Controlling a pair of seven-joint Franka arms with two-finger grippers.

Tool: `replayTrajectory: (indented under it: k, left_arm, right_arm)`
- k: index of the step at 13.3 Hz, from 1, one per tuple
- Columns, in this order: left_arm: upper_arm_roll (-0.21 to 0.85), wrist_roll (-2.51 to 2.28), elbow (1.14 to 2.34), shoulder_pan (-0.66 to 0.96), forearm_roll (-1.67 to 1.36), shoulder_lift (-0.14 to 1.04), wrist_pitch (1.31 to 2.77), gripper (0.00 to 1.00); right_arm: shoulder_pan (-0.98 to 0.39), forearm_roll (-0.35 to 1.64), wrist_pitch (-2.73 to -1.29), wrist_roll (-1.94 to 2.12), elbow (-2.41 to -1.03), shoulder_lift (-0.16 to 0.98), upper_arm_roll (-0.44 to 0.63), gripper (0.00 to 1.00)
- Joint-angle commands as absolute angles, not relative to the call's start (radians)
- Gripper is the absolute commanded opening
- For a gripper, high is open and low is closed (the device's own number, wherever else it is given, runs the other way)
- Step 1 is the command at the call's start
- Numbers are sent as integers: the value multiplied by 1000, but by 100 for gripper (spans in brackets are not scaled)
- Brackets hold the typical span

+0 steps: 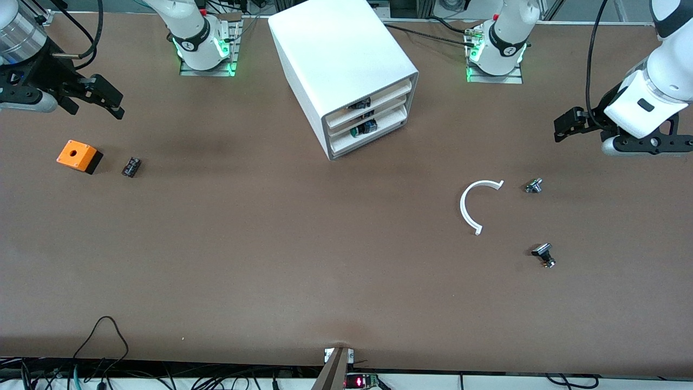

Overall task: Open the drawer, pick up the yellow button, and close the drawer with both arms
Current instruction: 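Reach the left gripper toward the drawer handle while the right gripper rises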

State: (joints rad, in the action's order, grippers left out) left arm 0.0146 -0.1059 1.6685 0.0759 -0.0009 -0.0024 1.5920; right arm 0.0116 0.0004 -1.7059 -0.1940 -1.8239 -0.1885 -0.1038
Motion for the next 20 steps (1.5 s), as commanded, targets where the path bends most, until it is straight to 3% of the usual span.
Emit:
replayTrajectory:
  k: [1,11,16,20]
  left_arm:
    - [21,-81,1629,67,0,15,1565,100]
    - [26,-83,1631,72,0,15,1557,100]
    - [49,-100,1631,80,-17,12,1479,100]
    - [61,-103,1632,103,-344,54,1316,100]
  right_arm:
    - [26,9,-1684,-173,-1796,-176,-109,100]
    - [25,11,-1695,-132,-1822,-135,-98,100]
    - [15,9,-1698,-130,-1825,-75,-115,100]
    - [2,9,-1741,-132,-1825,0,-132,100]
